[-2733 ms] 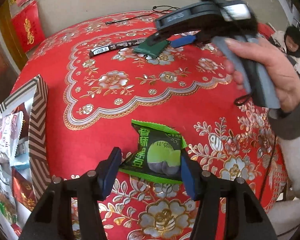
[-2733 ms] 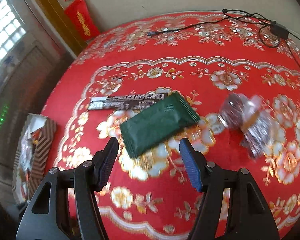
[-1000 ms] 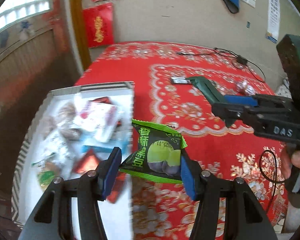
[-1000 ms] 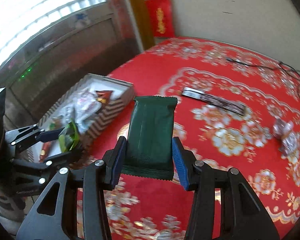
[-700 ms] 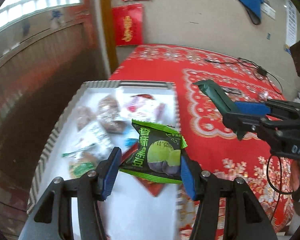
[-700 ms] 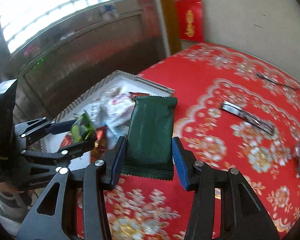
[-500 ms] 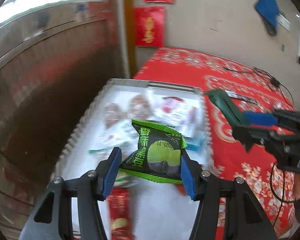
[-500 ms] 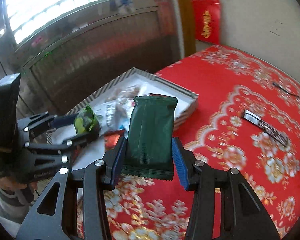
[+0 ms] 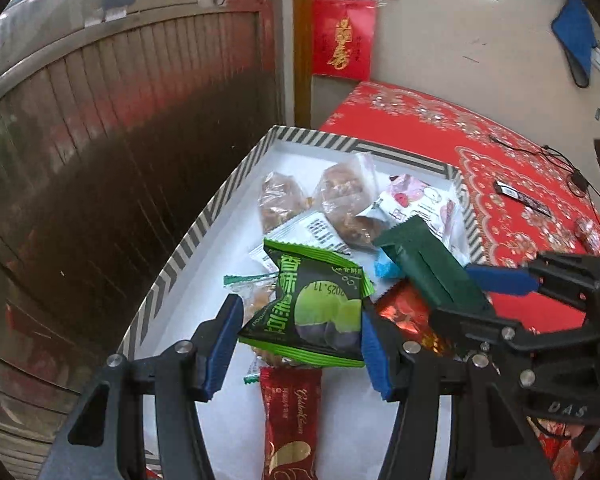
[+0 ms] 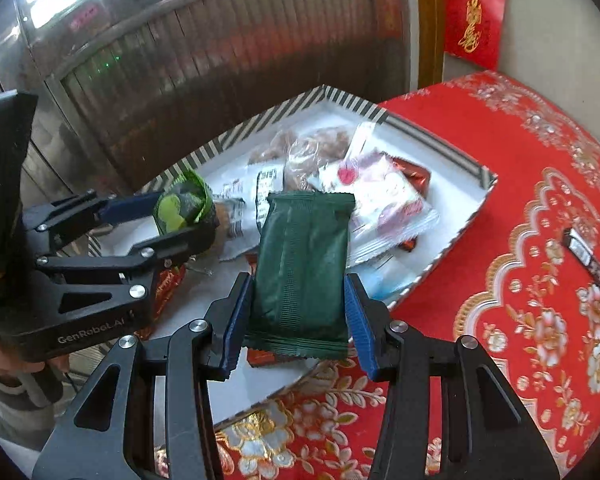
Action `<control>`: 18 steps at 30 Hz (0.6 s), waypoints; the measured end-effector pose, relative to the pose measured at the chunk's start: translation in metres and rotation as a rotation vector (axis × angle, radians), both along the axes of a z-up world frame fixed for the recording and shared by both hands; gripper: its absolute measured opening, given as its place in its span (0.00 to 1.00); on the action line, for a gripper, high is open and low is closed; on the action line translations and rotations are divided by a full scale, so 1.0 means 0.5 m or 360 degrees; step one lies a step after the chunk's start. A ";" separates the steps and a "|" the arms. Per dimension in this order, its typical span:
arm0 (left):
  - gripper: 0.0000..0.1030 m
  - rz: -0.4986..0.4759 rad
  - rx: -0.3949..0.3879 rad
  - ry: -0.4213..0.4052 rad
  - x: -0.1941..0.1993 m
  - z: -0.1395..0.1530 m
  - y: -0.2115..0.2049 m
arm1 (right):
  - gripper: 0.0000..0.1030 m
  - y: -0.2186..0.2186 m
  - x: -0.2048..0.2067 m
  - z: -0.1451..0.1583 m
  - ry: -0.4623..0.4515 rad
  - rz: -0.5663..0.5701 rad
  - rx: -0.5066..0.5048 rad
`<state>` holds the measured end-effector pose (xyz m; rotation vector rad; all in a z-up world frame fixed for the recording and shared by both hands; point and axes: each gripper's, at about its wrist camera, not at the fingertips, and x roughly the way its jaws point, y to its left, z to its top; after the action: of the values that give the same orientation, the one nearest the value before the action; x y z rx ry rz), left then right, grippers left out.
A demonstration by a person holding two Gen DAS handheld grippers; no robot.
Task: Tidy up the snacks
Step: 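Carry both green packets into the white box and open both tools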
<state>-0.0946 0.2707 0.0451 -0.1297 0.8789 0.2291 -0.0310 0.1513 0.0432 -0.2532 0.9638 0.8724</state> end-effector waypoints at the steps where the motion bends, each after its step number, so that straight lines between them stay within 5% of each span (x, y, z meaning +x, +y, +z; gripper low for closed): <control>1: 0.60 0.0014 -0.0011 0.0002 0.001 -0.002 0.004 | 0.45 0.000 0.001 -0.002 0.0008 -0.0001 0.0012; 10: 0.74 0.0105 -0.0002 -0.0028 0.000 0.007 0.000 | 0.51 -0.044 0.003 0.011 0.0077 -0.0056 0.0167; 12: 0.85 0.0114 0.0025 -0.0051 0.001 0.016 -0.010 | 0.51 -0.065 0.000 0.024 0.0090 -0.0067 0.0220; 18: 0.91 0.0066 0.0082 -0.0102 0.021 0.042 -0.064 | 0.59 -0.141 -0.002 0.071 0.0016 -0.0135 0.0266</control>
<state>-0.0840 0.2387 0.0663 -0.1067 0.8064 0.2844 -0.0322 0.0807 0.0788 -0.0643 0.8990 0.8715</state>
